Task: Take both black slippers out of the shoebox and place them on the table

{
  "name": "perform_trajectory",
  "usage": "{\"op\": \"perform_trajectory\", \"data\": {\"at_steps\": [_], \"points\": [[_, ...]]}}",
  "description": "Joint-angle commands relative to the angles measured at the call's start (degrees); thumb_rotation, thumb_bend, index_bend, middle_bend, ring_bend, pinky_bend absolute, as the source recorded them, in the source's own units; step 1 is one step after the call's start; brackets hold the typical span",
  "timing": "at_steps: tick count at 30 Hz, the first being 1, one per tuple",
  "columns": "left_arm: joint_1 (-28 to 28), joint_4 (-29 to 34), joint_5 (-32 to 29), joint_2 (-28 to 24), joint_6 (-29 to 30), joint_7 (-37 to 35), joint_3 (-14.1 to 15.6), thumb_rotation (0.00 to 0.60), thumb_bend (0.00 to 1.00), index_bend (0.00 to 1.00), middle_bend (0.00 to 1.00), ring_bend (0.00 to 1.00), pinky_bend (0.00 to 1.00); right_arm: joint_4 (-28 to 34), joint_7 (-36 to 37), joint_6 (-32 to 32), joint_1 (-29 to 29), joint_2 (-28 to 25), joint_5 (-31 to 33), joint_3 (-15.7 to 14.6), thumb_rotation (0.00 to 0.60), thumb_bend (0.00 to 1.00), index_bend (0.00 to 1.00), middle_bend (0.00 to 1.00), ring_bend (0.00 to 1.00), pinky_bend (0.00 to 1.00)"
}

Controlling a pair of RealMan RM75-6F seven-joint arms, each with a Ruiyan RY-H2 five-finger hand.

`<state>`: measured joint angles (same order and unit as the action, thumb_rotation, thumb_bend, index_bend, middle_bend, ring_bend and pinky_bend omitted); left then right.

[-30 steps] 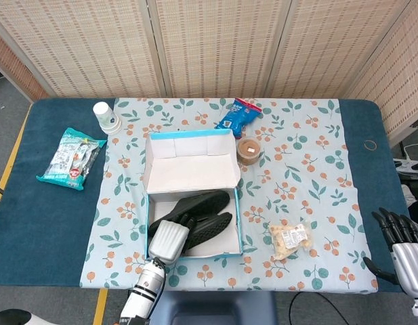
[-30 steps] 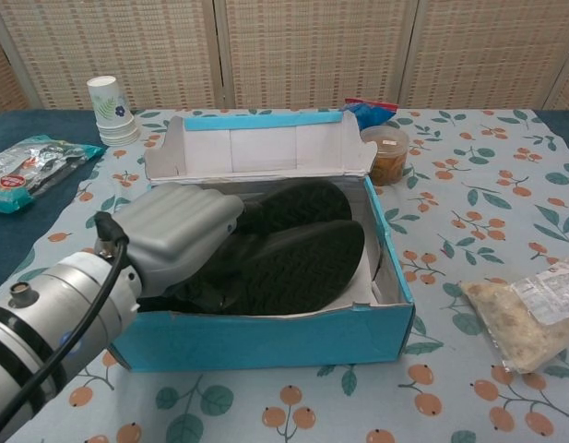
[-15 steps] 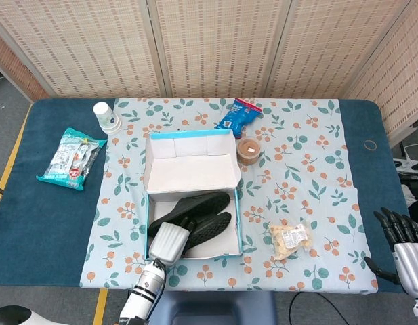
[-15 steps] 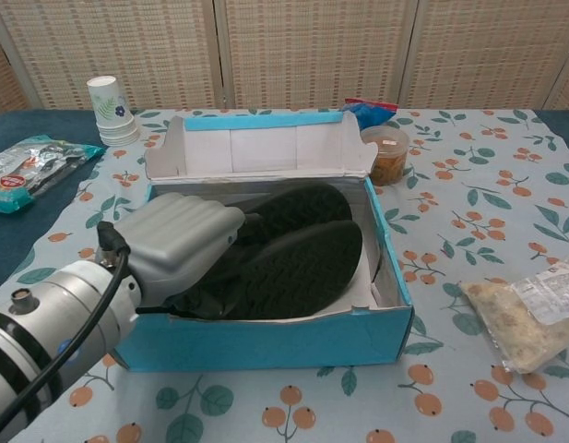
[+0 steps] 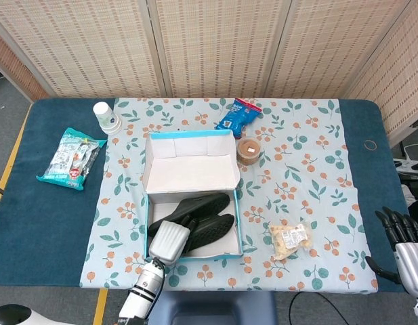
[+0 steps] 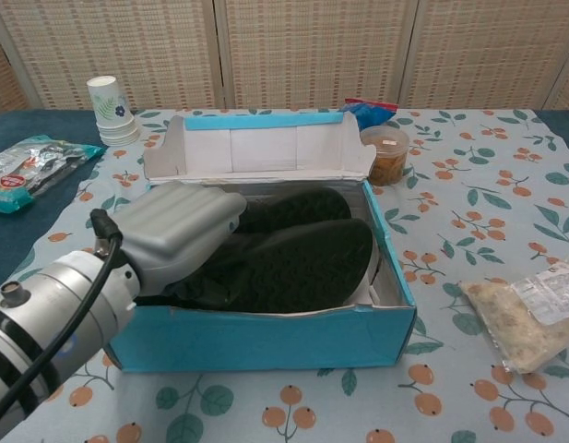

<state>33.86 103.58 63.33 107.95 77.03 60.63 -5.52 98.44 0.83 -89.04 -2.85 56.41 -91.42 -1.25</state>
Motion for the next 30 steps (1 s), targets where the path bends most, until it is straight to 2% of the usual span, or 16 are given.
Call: {"op": "perform_trajectory", "data": {"at_steps": [1,7,15,19,23,26,30], "points": [[-0.57,0.24,2.77,-0.43,0.76,-3.41,0.56,0.600,0.77,0.91,0.99,0.86,0.91,0.03,-0.02,0.02,0.00,0.01,-0.03,-0.02,0.567,0.16,0.00,0.00,0.00,0.00],[-1.37,1.63,5.14,-1.81,1.32,-7.13,0.64,0.600,0.77,0.91,0.99,0.87,0.92,0.11,-0.24,0.01,-0.03,0.07,-0.08,-0.04,0.566,0.16,0.00,0.00,0.00,0.00],[-1.82,7.43,10.01,-5.36,2.61,-10.45,-0.53,0.600,0.77,0.91,0.99,0.87,0.92,0.17,-0.92,0.43,0.15,0.28,-0.02,-0.05,0.567,0.16,0.00,0.00,0.00,0.00],[-2.16,11.57,13.81,-9.75,3.50,-11.59,-1.11,0.600,0.77,0.91,0.99,0.87,0.92,0.22,-1.12,0.24,0.04,0.27,-0.34,-0.20,0.567,0.16,0.00,0.00,0.00,0.00],[-3.58,14.91,16.41,-17.50,4.71,-14.66,-1.96,0.600,0.77,0.91,0.99,0.87,0.92,0.41,-1.52,-0.44,-0.29,0.31,-0.79,-0.32,0.567,0.16,0.00,0.00,0.00,0.00],[-4.32,14.64,17.41,-21.98,5.13,-19.18,-3.34,0.600,0.77,0.90,0.99,0.87,0.91,0.57,-1.85,-0.89,-0.51,0.33,-1.48,-0.58,0.567,0.16,0.00,0.00,0.00,0.00],[-4.82,12.62,17.89,-25.02,5.69,-22.54,-4.77,0.600,0.77,0.90,0.98,0.87,0.91,0.69,-1.99,-1.11,-0.63,0.31,-2.14,-0.87,0.565,0.16,0.00,0.00,0.00,0.00]]}}
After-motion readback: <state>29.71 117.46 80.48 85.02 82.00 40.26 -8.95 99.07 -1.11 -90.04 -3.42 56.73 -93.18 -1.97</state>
